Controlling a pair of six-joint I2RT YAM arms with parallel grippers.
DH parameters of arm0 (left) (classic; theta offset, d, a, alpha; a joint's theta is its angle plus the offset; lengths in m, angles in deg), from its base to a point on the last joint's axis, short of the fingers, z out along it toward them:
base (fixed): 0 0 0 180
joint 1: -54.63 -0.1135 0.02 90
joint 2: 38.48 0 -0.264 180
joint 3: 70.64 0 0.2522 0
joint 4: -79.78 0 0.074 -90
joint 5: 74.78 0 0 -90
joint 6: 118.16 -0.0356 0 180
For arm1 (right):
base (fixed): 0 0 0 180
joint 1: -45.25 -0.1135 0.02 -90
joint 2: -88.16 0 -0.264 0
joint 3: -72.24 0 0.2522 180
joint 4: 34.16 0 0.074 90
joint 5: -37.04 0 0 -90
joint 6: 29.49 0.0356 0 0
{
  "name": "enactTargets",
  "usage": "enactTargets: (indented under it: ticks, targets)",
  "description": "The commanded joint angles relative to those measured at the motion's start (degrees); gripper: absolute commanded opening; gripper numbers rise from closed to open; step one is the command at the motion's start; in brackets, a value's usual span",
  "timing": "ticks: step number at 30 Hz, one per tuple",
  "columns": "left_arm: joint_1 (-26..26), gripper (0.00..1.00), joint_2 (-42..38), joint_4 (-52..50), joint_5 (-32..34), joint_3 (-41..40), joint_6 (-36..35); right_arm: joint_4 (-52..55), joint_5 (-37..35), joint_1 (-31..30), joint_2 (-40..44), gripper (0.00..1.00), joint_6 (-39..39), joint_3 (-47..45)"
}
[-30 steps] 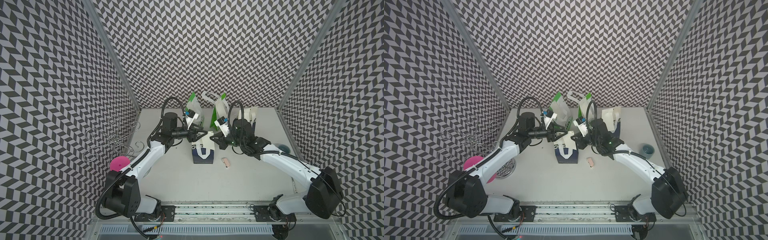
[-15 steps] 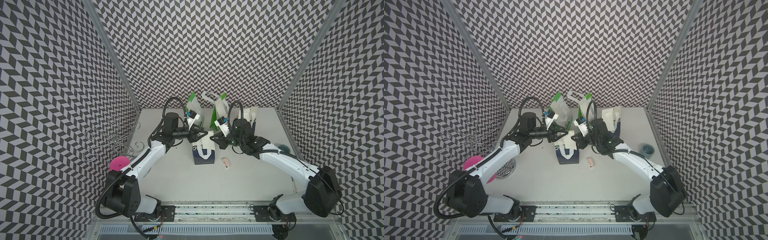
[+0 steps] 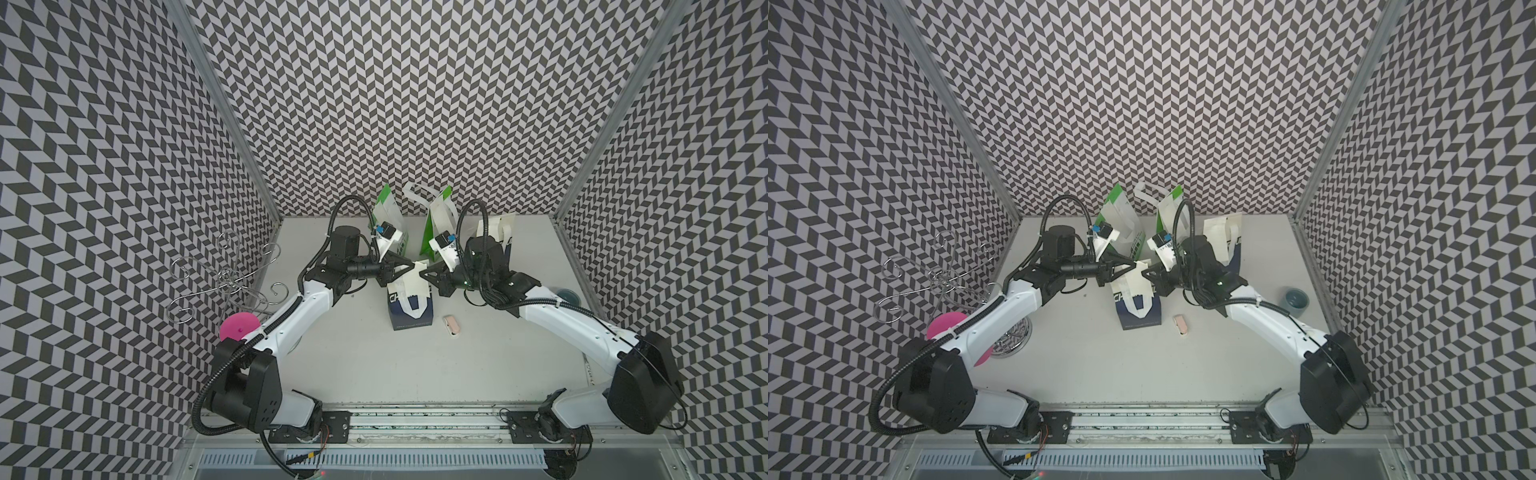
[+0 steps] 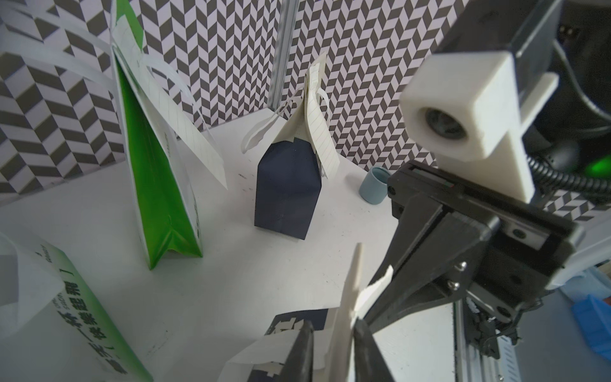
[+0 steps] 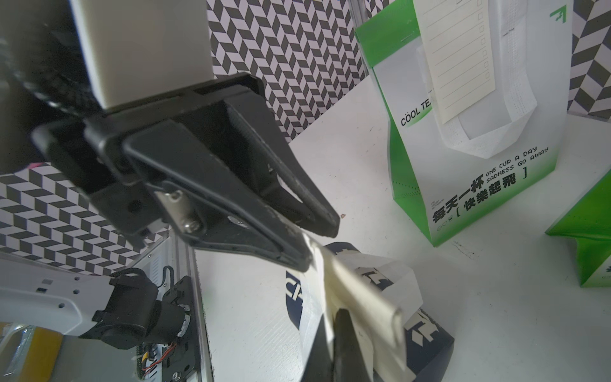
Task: Staple the receipts to the bags
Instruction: Hold the receipt from the takeout bag, then pick up the stapler from the center of the board.
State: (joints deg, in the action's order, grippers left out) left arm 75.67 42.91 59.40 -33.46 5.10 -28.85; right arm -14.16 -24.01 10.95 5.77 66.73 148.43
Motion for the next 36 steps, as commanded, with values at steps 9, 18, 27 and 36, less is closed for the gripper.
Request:
enactTargets:
  ticks: [9, 18, 27, 36]
  targets:
    - [1.0, 0.0, -0.7, -0.5, 1.8, 1.6, -1.2, -1.4, -7.9, 0.8, 0.7, 0.39, 1.6, 1.9]
    - [4.0, 0.0, -4.8, -1.9, 16.1, 1.2, 3.6, -3.4, -19.8, 0.8, 12.8, 0.68, 9.7, -11.5]
    - [7.6, 0.0, -8.2, -3.6, 25.3, -0.8, 8.2, 7.7, -21.4, 0.5, 12.7, 0.68, 11.4, -17.9]
    - [7.8, 0.0, -8.6, -4.7, 24.3, -1.1, 7.5, 15.5, -27.8, -3.1, -1.1, 0.64, 10.7, -13.1]
